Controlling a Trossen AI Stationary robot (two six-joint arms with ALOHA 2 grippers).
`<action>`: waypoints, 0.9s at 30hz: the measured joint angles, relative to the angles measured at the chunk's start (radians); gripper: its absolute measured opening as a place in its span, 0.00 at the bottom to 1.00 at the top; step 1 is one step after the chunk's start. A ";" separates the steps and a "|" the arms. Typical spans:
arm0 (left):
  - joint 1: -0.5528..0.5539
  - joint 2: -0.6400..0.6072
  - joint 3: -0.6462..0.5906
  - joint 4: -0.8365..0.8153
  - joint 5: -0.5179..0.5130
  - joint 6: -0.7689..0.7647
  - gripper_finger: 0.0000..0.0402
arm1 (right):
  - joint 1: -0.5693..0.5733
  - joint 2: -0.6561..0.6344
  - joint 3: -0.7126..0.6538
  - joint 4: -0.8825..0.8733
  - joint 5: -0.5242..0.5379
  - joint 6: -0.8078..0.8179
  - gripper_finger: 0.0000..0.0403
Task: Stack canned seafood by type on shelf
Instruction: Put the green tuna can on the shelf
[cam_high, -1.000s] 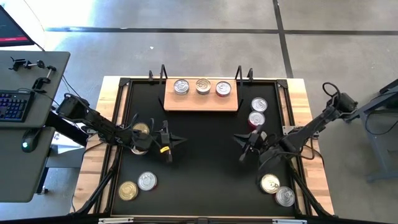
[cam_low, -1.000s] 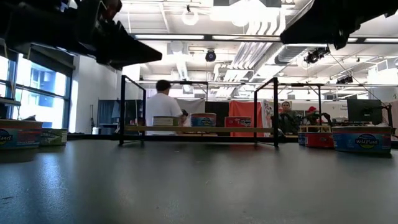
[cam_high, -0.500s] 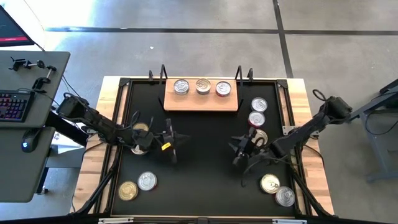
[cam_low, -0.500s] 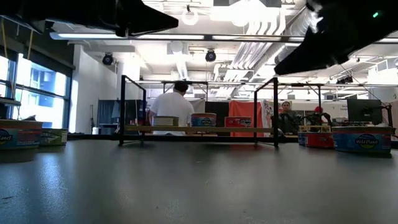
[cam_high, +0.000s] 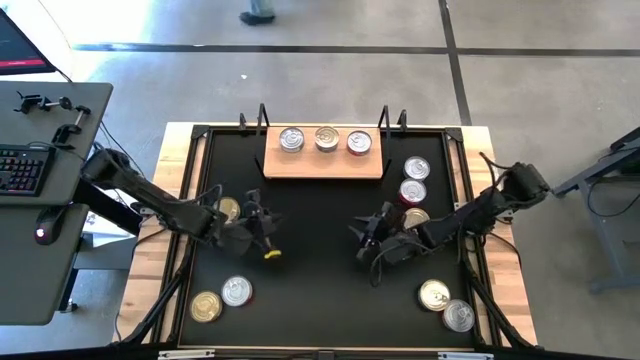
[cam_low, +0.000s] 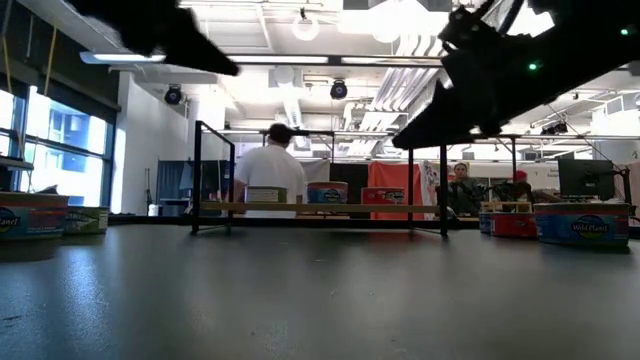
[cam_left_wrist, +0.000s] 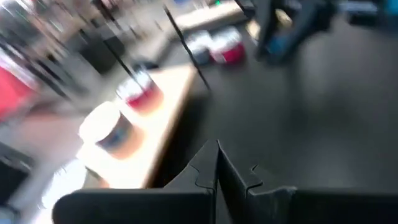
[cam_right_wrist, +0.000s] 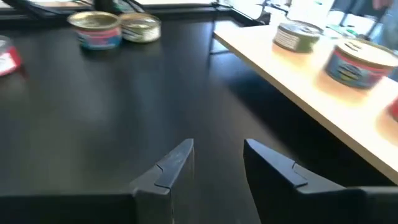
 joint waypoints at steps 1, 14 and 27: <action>-0.012 -0.010 0.027 -0.099 0.030 -0.071 0.00 | -0.007 0.008 0.000 0.033 -0.021 -0.022 0.32; -0.155 -0.043 0.113 -0.766 0.582 -0.904 0.00 | -0.085 0.040 0.000 0.192 -0.141 -0.109 0.32; -0.273 -0.015 0.112 -0.701 0.510 -1.020 0.00 | -0.086 0.032 0.000 0.155 -0.142 -0.132 0.32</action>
